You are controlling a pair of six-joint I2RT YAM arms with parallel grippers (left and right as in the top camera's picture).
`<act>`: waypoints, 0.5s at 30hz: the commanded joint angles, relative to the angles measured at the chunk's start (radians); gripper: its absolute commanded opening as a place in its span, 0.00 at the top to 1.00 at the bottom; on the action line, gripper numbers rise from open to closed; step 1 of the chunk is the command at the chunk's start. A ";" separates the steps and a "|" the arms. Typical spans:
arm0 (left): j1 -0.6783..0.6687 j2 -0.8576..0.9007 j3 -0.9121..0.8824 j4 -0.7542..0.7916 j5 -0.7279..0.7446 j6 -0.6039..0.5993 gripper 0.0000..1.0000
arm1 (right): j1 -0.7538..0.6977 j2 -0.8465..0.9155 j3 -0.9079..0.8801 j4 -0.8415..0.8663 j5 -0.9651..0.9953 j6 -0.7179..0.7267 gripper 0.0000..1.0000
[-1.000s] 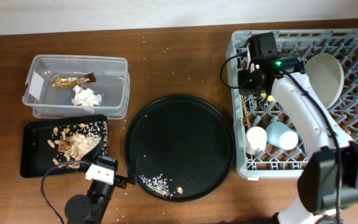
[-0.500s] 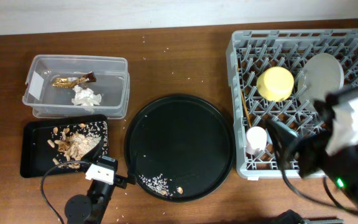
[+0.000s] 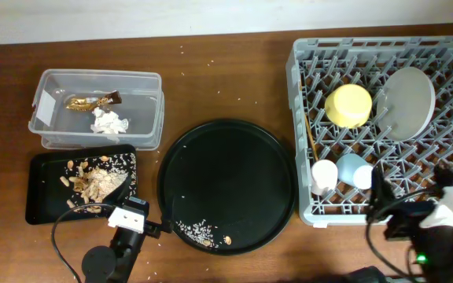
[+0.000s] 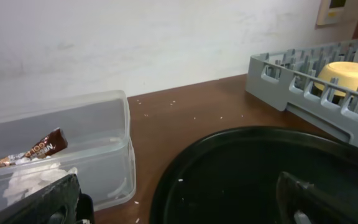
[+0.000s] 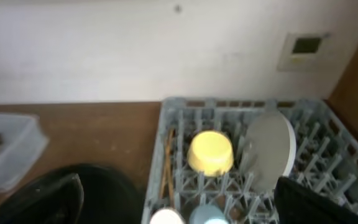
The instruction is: Sort waste into correct bins and load items into the dishwasher rack
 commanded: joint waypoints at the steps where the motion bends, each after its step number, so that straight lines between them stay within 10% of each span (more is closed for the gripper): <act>1: 0.003 -0.005 -0.008 0.002 0.015 0.016 0.01 | -0.046 -0.145 -0.252 0.076 0.002 0.005 0.01; 15: 0.003 -0.005 -0.008 0.002 0.015 0.016 0.01 | -0.097 -0.451 -0.933 0.543 -0.019 0.011 0.02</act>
